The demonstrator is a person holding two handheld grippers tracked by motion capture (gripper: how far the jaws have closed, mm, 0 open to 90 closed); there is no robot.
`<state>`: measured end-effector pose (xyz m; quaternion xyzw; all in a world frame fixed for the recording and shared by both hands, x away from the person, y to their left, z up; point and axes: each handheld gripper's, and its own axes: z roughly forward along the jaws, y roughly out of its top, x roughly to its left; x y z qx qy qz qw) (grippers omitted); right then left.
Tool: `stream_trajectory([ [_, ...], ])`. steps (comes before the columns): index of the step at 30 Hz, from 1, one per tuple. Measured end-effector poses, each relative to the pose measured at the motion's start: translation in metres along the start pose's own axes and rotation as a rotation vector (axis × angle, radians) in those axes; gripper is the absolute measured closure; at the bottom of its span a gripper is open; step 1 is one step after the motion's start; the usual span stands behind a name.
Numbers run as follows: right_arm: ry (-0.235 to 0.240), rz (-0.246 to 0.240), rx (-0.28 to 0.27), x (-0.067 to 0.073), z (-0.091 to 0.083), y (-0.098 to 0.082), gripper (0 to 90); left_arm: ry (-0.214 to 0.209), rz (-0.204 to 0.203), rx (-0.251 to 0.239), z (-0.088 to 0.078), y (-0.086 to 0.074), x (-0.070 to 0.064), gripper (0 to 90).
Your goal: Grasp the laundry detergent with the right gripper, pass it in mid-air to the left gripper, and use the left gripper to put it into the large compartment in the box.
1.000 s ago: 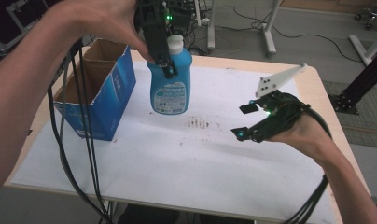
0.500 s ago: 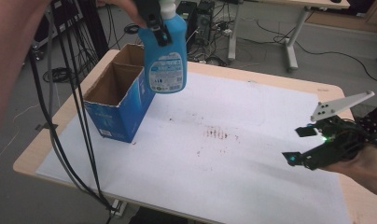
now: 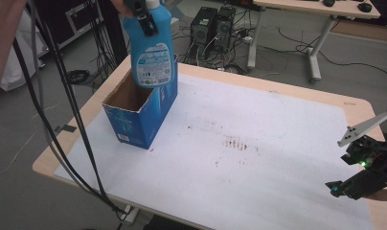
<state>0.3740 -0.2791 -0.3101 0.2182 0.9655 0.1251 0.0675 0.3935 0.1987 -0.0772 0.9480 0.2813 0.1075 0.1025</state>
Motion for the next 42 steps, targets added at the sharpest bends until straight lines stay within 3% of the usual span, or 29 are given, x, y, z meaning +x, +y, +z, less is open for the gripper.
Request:
stream_trajectory([
  [8, -0.016, 0.01, 0.076, -0.002, 0.002, 0.001, 11.5, 0.026, -0.055, 0.036, 0.002, -0.018, 0.012, 38.2],
  [18, -0.03, -0.004, 0.082, -0.003, -0.003, 0.002, 11.5, 0.034, -0.096, 0.067, 0.016, -0.032, 0.022, 38.1],
  [31, -0.032, 0.002, 0.081, -0.003, -0.004, 0.002, 11.5, 0.006, -0.141, 0.086, 0.055, -0.043, 0.032, 38.1],
  [34, -0.032, 0.006, 0.082, -0.002, -0.004, 0.002, 11.5, -0.002, -0.173, 0.094, 0.063, -0.042, 0.034, 38.1],
  [42, -0.035, -0.002, 0.079, -0.002, -0.003, 0.003, 11.5, -0.01, -0.162, 0.103, 0.09, -0.045, 0.033, 38.1],
])
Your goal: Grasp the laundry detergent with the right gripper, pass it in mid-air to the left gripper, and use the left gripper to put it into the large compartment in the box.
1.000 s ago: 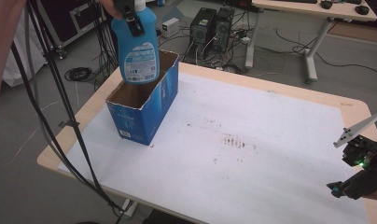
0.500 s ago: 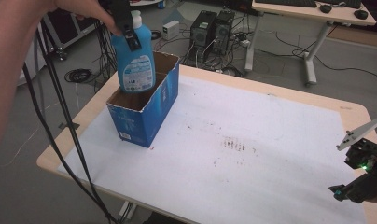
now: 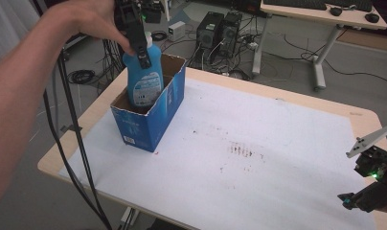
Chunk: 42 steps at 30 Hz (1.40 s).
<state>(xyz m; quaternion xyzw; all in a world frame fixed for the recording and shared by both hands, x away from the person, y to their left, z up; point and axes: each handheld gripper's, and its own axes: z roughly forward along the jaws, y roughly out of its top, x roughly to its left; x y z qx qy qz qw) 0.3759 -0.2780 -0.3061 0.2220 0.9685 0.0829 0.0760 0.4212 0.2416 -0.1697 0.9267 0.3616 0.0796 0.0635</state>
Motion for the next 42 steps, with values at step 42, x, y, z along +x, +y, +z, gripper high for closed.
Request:
stream_trajectory([
  [42, -0.006, -0.016, -0.002, 0.004, 0.019, 0.0, 11.6, -0.065, 0.38, 0.016, 0.102, -0.02, 0.006, 38.0],
])
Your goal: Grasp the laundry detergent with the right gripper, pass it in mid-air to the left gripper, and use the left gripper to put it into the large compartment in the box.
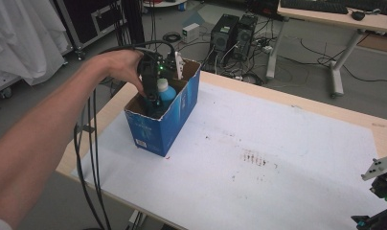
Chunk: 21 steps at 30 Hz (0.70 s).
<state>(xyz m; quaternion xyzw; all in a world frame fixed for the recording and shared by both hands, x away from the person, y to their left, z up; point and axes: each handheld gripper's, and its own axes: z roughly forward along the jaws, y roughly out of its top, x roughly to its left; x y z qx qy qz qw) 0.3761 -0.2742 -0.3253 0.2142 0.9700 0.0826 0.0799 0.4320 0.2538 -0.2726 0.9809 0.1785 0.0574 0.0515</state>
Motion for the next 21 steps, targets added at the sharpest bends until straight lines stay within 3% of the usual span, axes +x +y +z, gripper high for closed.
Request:
stream_trajectory([
  [21, -0.01, 0.008, -0.009, 0.003, -0.0023, -0.0014, 11.5, 0.013, -0.004, 0.015, 0.0019, 0.0017, -0.0033, 37.7],
])
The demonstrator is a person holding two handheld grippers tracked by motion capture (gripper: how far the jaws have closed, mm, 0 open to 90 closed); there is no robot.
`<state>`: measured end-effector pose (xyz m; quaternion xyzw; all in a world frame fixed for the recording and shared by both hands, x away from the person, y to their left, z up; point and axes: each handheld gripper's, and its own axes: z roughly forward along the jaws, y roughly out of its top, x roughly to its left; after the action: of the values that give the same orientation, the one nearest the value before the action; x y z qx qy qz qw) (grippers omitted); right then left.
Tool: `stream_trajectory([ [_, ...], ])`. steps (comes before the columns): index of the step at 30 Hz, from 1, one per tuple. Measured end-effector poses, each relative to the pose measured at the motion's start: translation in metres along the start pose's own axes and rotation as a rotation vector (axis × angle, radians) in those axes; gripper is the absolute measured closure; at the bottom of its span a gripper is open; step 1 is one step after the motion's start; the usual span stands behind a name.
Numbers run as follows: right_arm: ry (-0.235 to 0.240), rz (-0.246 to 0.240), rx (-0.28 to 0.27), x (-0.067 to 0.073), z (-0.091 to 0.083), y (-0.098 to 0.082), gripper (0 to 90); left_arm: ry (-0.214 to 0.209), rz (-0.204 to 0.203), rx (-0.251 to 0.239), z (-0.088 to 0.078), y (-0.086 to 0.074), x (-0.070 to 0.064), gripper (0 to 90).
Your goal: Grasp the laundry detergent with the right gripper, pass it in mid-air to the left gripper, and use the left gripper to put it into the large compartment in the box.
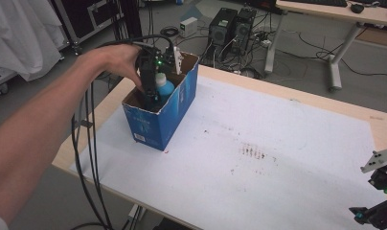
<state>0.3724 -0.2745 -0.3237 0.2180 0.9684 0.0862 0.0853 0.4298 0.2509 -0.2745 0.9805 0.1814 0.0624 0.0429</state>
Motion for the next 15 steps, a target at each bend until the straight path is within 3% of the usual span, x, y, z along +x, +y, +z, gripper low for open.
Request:
stream_trajectory([
  [15, 0.006, -0.008, 0.01, 0.0008, 0.0023, 0.0012, 11.5, -0.01, -0.033, -0.009, -0.0018, 0.0015, 0.0039, 34.5],
])
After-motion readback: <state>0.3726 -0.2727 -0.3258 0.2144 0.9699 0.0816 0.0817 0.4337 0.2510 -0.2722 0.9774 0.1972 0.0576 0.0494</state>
